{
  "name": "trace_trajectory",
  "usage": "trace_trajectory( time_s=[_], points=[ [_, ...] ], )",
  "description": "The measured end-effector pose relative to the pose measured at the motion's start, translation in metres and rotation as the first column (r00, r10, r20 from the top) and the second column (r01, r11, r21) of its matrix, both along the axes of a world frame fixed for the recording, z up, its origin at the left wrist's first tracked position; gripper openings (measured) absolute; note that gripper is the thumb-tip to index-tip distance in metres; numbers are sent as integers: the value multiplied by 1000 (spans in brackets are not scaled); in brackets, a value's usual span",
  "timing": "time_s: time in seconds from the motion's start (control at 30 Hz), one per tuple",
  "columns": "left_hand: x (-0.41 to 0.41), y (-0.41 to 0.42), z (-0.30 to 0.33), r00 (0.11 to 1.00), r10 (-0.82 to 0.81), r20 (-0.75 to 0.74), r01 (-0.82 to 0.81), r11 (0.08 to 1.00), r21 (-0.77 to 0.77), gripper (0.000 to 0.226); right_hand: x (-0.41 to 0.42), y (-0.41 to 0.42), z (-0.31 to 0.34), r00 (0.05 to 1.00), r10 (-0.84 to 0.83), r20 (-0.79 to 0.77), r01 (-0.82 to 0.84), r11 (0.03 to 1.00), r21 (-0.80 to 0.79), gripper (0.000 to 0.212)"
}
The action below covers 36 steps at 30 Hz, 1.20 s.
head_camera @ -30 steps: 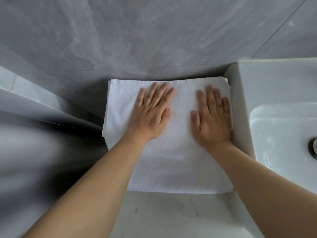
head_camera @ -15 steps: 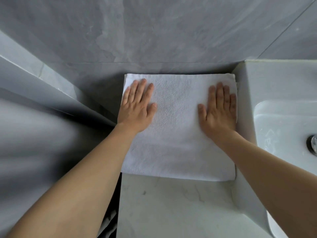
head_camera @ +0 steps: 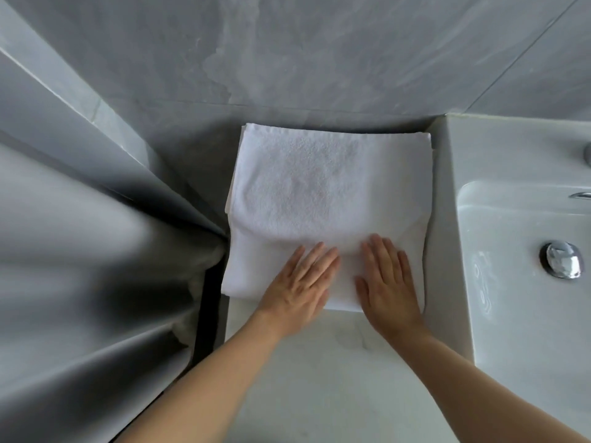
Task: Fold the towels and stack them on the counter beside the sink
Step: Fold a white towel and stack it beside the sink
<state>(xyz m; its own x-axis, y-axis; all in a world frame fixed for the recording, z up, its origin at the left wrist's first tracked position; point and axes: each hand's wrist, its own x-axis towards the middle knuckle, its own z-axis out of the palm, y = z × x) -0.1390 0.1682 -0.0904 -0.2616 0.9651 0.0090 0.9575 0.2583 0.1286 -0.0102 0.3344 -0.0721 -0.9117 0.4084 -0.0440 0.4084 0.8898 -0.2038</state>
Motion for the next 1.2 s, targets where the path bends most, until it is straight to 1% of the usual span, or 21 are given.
trace_trajectory(
  time_s=[0.1, 0.17, 0.23, 0.3, 0.37, 0.47, 0.6, 0.63, 0.7, 0.73, 0.77, 0.8, 0.87, 0.9, 0.93, 1.0, 1.1, 1.2],
  points=[
    [-5, -10, -4, 994, 84, 67, -74, 987, -145, 63, -3, 0, -2, 993, -36, 110, 36, 999, -1, 63],
    [-8, -10, -5, 990, 107, 96, -83, 971, -222, 66, -1, 0, -8, 979, -68, 193, 70, 998, -4, 63],
    [-10, -7, -5, 986, 120, 112, -87, 961, -263, 68, 4, 0, -13, 955, -123, 270, 134, 991, -24, 66],
    [-10, -5, -4, 985, 138, 105, -105, 956, -274, 68, 7, 0, -17, 937, -155, 313, 169, 986, -17, 72],
    [-9, -4, -3, 981, 158, 114, -121, 953, -279, 67, 7, 4, -18, 932, -157, 327, 170, 985, -12, 74],
    [-8, -8, -3, 970, 212, 118, -171, 942, -288, 67, 7, 11, -18, 922, -154, 355, 162, 987, 8, 72],
    [-18, -40, -3, 905, 417, 85, -362, 860, -359, 70, 9, 12, -12, 908, -174, 380, 186, 983, 5, 75],
    [-22, -51, -3, 882, 463, 87, -401, 834, -379, 71, 8, 9, -10, 899, -195, 393, 217, 976, -12, 75],
    [-34, -68, 0, 839, 530, 121, -434, 787, -439, 78, 6, -1, -1, 864, -303, 402, 367, 926, -91, 77],
    [-38, -73, 3, 835, 537, 120, -429, 773, -468, 84, 7, -7, 3, 850, -359, 386, 433, 894, -120, 77],
    [-40, -76, 6, 846, 523, 102, -415, 768, -487, 89, 10, -14, 7, 859, -373, 350, 436, 892, -118, 75],
    [-40, -76, 10, 864, 497, 83, -397, 774, -493, 94, 14, -22, 10, 893, -325, 313, 369, 925, -92, 74],
    [-32, -73, 18, 910, 409, 68, -342, 833, -434, 97, 20, -36, 12, 944, -107, 314, 138, 987, -79, 75],
    [-27, -69, 21, 937, 343, 71, -291, 875, -387, 95, 21, -40, 12, 938, -11, 347, 44, 995, -87, 77],
    [-21, -64, 24, 958, 276, 77, -233, 908, -349, 92, 20, -42, 12, 916, 46, 400, -14, 996, -83, 79],
    [-8, -53, 26, 975, 209, 80, -172, 929, -328, 87, 15, -40, 14, 866, 87, 493, -73, 996, -46, 77],
    [4, -38, 24, 964, 265, 23, -238, 897, -373, 79, 12, -37, 19, 821, 130, 557, -166, 986, 15, 71],
    [6, -37, 21, 933, 357, -40, -345, 861, -374, 76, 8, -37, 23, 800, 142, 582, -200, 979, 36, 67]
  ],
)
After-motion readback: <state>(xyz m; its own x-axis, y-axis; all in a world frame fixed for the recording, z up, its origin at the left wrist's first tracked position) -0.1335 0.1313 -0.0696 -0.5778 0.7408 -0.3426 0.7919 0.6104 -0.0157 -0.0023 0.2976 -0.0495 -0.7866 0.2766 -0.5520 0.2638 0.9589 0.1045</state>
